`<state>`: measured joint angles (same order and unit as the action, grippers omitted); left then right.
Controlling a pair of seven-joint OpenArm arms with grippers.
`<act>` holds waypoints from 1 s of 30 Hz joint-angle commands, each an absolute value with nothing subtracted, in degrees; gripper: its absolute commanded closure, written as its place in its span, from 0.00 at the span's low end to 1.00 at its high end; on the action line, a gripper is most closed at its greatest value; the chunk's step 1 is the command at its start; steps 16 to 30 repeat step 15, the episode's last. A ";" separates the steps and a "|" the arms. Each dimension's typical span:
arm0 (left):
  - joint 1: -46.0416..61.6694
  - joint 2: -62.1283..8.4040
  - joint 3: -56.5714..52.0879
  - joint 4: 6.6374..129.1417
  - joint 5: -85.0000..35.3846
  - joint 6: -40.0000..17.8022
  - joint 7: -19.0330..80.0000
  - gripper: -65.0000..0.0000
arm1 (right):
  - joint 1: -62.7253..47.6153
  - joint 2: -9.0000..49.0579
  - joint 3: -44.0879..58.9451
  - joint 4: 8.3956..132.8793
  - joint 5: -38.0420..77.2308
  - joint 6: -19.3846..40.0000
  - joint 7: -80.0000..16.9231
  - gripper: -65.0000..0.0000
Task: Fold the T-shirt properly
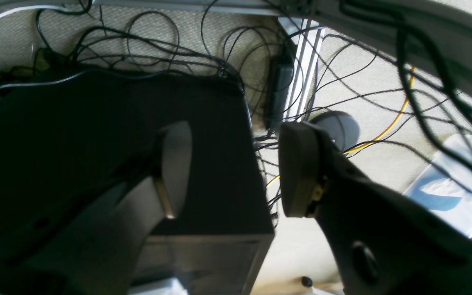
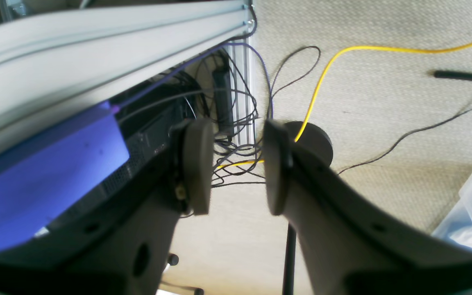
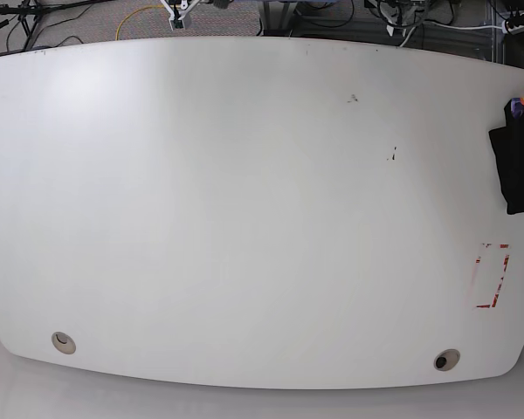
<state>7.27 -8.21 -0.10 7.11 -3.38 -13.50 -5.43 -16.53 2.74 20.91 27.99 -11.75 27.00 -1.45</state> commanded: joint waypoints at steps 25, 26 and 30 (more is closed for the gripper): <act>7.60 -7.08 -0.13 6.99 -3.03 -10.68 -5.14 0.52 | -14.55 3.38 20.88 24.57 -11.03 27.56 -1.01 0.70; 7.60 -7.08 -0.13 6.99 -3.03 -10.68 -5.14 0.52 | -14.55 3.38 20.88 24.57 -11.03 27.56 -1.01 0.70; 7.60 -7.08 -0.13 6.99 -3.03 -10.68 -5.14 0.52 | -14.55 3.38 20.88 24.57 -11.03 27.56 -1.01 0.70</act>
